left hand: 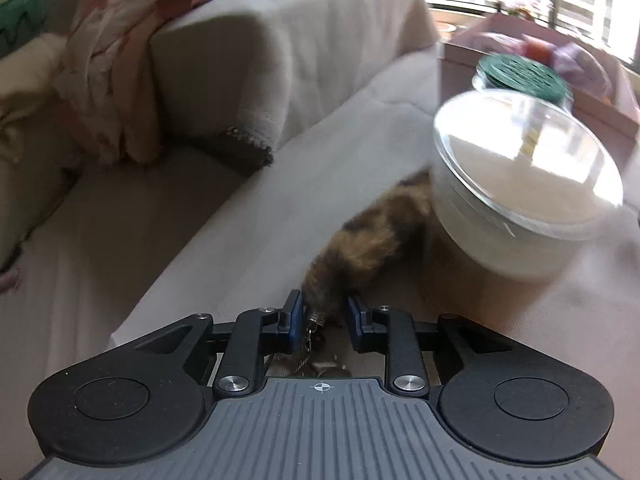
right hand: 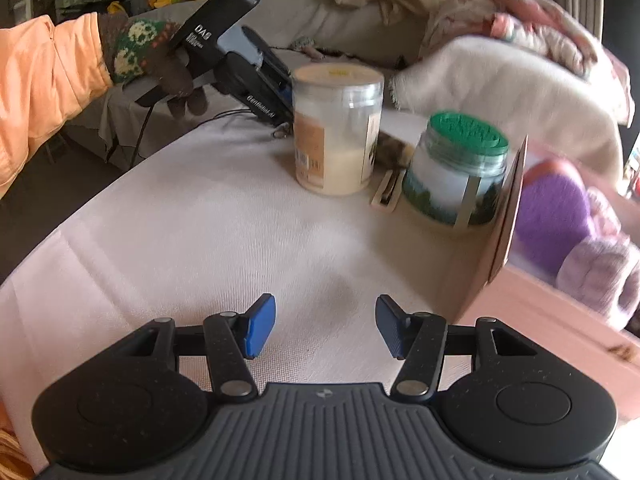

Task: Organize soft objects
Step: 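Grasp the brown furry pompom keychain with the left tool and lift it, then grasp the brown hair clip on its beige card with the right tool while the left tool holds the pompom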

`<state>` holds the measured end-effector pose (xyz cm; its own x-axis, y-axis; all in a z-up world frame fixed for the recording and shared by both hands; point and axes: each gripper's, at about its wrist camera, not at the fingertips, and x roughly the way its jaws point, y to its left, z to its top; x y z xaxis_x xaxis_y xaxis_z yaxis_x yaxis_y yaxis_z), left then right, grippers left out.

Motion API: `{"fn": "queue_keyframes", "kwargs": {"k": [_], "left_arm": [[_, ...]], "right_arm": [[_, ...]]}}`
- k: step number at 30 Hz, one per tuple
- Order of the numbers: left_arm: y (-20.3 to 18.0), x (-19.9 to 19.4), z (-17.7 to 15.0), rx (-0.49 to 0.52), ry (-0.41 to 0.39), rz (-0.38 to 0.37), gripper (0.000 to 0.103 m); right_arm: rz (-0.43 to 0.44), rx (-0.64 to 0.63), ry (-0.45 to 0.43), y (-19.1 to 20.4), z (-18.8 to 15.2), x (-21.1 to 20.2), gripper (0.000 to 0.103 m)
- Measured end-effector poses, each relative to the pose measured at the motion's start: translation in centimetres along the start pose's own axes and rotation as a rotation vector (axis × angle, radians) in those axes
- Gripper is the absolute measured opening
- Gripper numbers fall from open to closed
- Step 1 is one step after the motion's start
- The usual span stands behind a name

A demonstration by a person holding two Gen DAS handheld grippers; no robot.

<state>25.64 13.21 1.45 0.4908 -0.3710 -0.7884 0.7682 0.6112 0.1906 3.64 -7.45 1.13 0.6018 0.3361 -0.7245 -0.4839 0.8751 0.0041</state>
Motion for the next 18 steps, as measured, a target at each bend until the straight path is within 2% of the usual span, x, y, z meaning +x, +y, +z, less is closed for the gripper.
{"fn": "queue_keyframes", "kwargs": {"k": [5, 8, 12, 15, 18], "left_arm": [[1.0, 0.1, -0.4, -0.246, -0.009, -0.008, 0.020], [1.1, -1.2, -1.6, -0.350, -0.052, 0.040, 0.017], [2.9, -6.6, -1.4, -0.497, -0.205, 0.064, 0.015], [3.6, -11.5, -0.3, -0.536, -0.342, 0.091, 0.015], [3.1, -15.7, 0.5, -0.571, -0.492, 0.067, 0.015]], "right_arm": [[-0.002, 0.044, -0.025, -0.3, -0.1, 0.0, 0.056], [-0.012, 0.063, -0.048, -0.6, 0.2, -0.2, 0.056], [-0.016, 0.091, -0.059, -0.7, 0.3, -0.1, 0.056], [-0.020, 0.100, -0.078, -0.7, 0.3, -0.4, 0.056], [-0.077, 0.090, -0.104, -0.5, 0.7, -0.2, 0.051]]}}
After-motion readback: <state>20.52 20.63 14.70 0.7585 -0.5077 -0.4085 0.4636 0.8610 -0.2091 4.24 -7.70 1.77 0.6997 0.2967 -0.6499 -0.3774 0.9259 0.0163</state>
